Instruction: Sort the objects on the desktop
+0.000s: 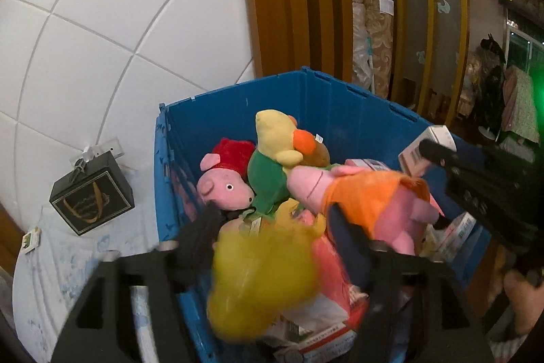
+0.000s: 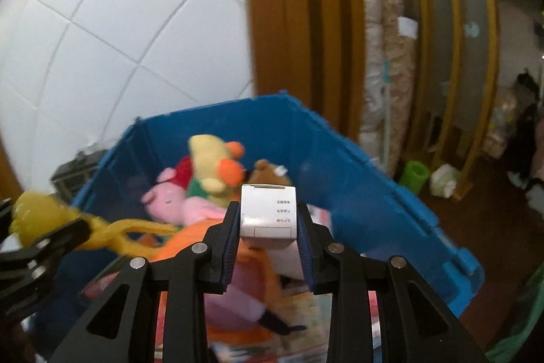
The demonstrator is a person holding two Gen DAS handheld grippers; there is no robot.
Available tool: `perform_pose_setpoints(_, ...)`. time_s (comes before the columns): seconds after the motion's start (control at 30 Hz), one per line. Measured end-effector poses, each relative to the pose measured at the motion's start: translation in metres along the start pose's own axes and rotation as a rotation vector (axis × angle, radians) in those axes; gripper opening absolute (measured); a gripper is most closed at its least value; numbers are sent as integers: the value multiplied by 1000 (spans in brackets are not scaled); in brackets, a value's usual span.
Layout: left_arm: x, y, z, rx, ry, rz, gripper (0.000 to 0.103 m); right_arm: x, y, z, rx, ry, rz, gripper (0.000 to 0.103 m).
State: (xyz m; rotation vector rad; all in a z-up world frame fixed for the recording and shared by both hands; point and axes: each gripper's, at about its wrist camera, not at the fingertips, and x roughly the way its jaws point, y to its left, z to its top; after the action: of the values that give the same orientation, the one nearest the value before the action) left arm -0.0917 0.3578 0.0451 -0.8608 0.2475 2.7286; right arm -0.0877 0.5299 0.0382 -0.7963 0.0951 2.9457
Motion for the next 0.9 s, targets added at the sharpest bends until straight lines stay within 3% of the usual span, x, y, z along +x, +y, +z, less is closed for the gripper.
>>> perform_pose_setpoints(0.03, -3, -1, -3, 3, -8, 9, 88, 2, -2, -1, -7, 3, -25, 31)
perform_pose_setpoints(0.1, -5, 0, -7, 2, -18, 14, 88, 7, -6, -4, -21, 13, -60, 31)
perform_pose_setpoints(0.27, -9, 3, -15, -24, -8, 28, 88, 24, -7, -16, -64, 118, -39, 33)
perform_pose_setpoints(0.33, -10, 6, -18, -36, -1, 37, 89, 25, -5, -22, -70, 137, -42, 46)
perform_pose_setpoints(0.4, -12, 9, -21, -53, 2, 43, 89, 19, -5, -24, -66, 135, -53, 79)
perform_pose_setpoints(0.5, -19, 14, -23, -55, -10, 66, 89, -3, -6, -21, -61, 98, -53, 103)
perform_pose_setpoints(0.73, -45, 25, -28, -75, -88, 17, 89, -46, 7, -22, -74, 86, -50, 103)
perform_pose_setpoints(0.83, -48, 29, -33, -85, -80, -18, 102, -55, 15, -28, -79, 93, -56, 103)
perform_pose_setpoints(0.9, -48, 30, -36, -85, -61, -21, 102, -61, 20, -33, -76, 95, -51, 103)
